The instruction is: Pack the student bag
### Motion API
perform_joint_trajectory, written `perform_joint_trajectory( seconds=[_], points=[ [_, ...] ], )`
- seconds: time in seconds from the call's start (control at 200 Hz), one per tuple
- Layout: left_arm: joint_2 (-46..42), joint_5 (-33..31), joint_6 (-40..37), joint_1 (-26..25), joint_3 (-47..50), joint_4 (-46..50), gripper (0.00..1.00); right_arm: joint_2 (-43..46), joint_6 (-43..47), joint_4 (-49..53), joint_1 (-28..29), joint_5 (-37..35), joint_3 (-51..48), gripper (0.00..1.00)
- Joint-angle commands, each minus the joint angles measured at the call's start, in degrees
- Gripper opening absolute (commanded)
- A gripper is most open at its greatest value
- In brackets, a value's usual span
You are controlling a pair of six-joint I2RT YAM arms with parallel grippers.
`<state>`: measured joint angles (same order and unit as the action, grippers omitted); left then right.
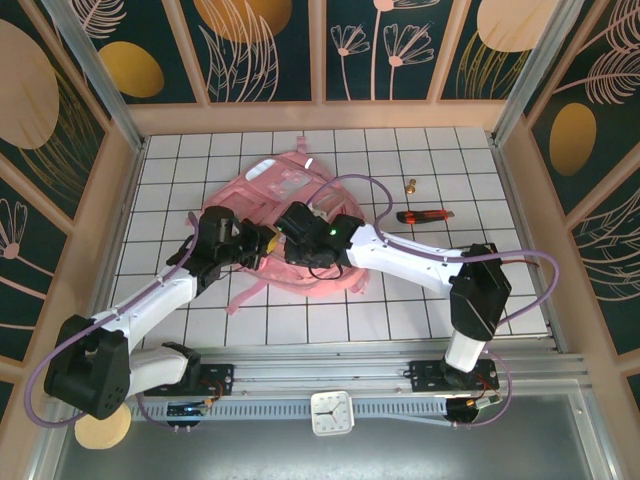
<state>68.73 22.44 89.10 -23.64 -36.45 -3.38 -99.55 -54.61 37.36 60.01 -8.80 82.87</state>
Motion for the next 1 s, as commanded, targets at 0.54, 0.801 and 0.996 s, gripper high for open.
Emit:
perform_joint_trajectory(
  seconds=[0.54,0.801,0.996],
  points=[
    [-2.1,2.75,-4.01,-0.8,-5.24,-1.49,0.0,2.61,3.74,3.08,-0.24,-4.52,-2.74,0.0],
    [-1.64,3.0,-7.4,-0.62,-5.78,0.8,0.0,2.65,11.54,7.39,-0.33,-4.18,-3.22,0.0],
    [-0.8,4.41,-12.47,0.65,-8.29,5.18,0.0,1.37,16.64,10.36,-0.76,-5.78,-2.21,0.0]
  ],
)
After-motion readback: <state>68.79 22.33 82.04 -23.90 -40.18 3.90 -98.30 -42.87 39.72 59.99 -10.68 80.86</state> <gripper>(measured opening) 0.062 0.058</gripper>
